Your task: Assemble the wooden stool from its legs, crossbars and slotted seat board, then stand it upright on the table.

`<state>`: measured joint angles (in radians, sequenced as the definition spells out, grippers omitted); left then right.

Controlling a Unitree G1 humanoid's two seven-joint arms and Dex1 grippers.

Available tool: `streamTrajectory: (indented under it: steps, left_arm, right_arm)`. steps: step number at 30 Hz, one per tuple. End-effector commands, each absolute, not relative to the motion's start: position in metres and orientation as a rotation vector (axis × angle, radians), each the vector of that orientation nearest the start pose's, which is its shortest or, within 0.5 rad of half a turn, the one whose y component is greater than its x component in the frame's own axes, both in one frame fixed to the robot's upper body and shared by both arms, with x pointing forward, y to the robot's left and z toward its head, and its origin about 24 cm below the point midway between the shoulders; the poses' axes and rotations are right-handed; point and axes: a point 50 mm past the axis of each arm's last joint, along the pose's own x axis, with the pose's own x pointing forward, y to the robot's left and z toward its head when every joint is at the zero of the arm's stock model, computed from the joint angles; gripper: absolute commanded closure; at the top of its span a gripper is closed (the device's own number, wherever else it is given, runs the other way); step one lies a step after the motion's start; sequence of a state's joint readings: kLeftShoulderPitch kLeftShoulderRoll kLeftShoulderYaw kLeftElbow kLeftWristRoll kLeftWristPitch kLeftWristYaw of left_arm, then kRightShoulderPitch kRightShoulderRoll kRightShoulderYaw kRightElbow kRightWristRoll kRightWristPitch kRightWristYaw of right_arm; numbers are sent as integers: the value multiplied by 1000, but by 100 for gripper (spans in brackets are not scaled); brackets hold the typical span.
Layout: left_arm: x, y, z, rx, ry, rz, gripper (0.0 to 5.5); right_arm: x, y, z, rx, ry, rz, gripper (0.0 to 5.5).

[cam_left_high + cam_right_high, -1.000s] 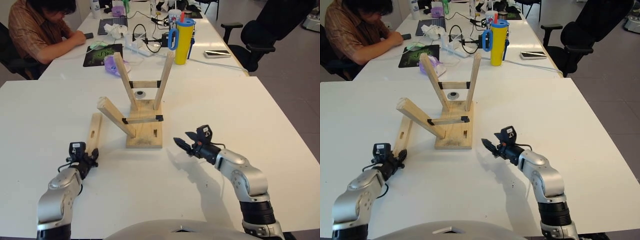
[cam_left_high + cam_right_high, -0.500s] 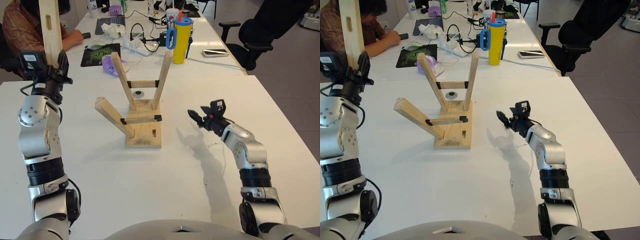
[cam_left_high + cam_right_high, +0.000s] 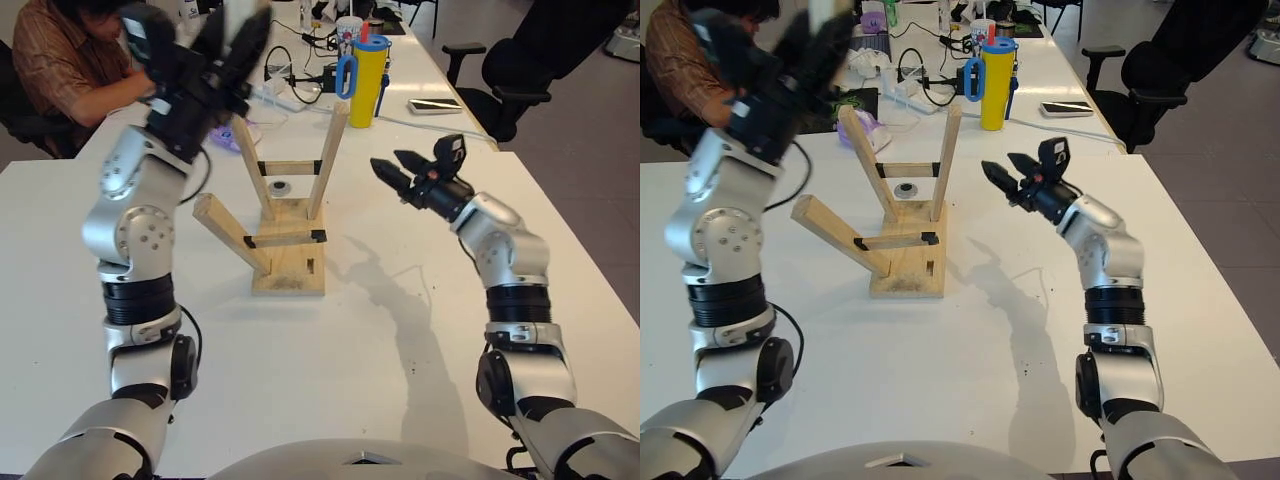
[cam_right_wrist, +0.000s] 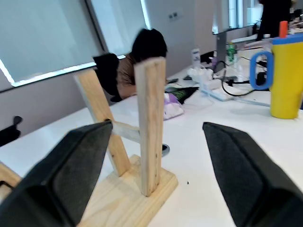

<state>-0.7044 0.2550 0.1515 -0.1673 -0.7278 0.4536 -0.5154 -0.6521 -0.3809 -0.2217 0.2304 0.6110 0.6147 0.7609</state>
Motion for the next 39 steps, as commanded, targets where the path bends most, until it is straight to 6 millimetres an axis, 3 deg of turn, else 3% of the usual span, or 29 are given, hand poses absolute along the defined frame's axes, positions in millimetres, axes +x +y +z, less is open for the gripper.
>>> streamTrajectory:
  steps: [1,6,9,20,26,32,39]
  left_arm:
    - [303,117,258,-334,-398,-1090,344]
    - [297,114,256,-409,-218,-1321,344]
    - [290,105,245,-360,-93,-1426,344]
    - [285,98,224,-314,63,-1493,344]
    - [283,106,225,-329,89,-1506,344]
    - [280,107,226,-334,96,-1514,344]
    - [277,107,221,-316,117,-1508,344]
  right_arm:
    - [323,-195,215,458,-42,1037,122]
    - [302,-199,239,604,-70,1233,53]
    - [295,-197,252,643,-97,1305,51]
    - [278,-202,269,732,-144,1397,51]
    - [275,-209,265,720,-113,1403,128]
    - [275,-213,263,694,-89,1412,259]
    - [275,-209,263,683,-73,1430,343]
